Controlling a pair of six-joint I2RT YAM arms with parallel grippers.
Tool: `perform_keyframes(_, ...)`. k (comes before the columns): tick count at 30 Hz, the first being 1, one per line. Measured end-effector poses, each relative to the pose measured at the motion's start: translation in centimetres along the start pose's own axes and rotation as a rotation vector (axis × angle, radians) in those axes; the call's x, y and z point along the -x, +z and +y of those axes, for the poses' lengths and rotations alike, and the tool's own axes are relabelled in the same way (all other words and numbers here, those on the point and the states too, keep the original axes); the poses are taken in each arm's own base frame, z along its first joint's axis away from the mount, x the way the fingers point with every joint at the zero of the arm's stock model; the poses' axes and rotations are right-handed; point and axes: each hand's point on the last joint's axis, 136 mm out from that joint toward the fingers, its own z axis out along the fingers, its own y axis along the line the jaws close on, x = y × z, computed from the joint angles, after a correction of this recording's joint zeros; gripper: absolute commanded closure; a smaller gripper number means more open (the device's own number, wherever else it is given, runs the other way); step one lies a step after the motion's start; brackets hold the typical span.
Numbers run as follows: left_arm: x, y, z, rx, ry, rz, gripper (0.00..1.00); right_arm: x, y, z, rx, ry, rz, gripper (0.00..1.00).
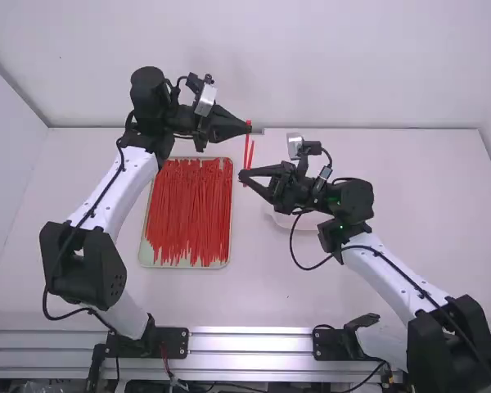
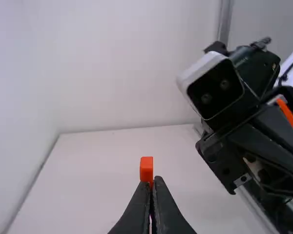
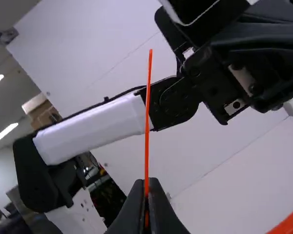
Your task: Fasten the cable tie
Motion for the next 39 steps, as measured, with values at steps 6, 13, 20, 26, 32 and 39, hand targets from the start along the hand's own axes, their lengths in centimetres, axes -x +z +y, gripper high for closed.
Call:
perform_keyframes(6, 0.1, 0.0, -0.1, -0.008, 0.06, -0.001, 0.99, -0.2, 0.0, -0.7, -0.027, 0.078, 0.001, 1.0)
perform_keyframes(13, 0.0, 0.0, -0.2, -0.009, 0.082, -0.001, 0.98, -0.8, 0.2, -1.2, -0.044, 0.155, 0.014, 1.0)
perform_keyframes(20, -3.1, 0.0, -0.6, -0.012, 0.137, 0.0, 0.98, -1.4, 0.5, -2.7, -0.108, 0.236, 0.005, 1.0)
perform_keyframes(26, -3.7, 0.0, -0.7, -0.012, 0.203, -0.001, 0.99, -1.0, 0.5, -3.0, -0.125, 0.236, -0.022, 1.0)
perform_keyframes(32, -2.8, 0.0, -0.7, -0.012, 0.306, -0.004, 0.99, -1.0, 0.4, -3.4, -0.141, 0.249, -0.03, 1.0)
perform_keyframes(39, -1.8, 0.0, -0.8, -0.014, 0.354, -0.007, 0.98, -1.1, 0.5, -3.5, -0.146, 0.247, -0.032, 1.0)
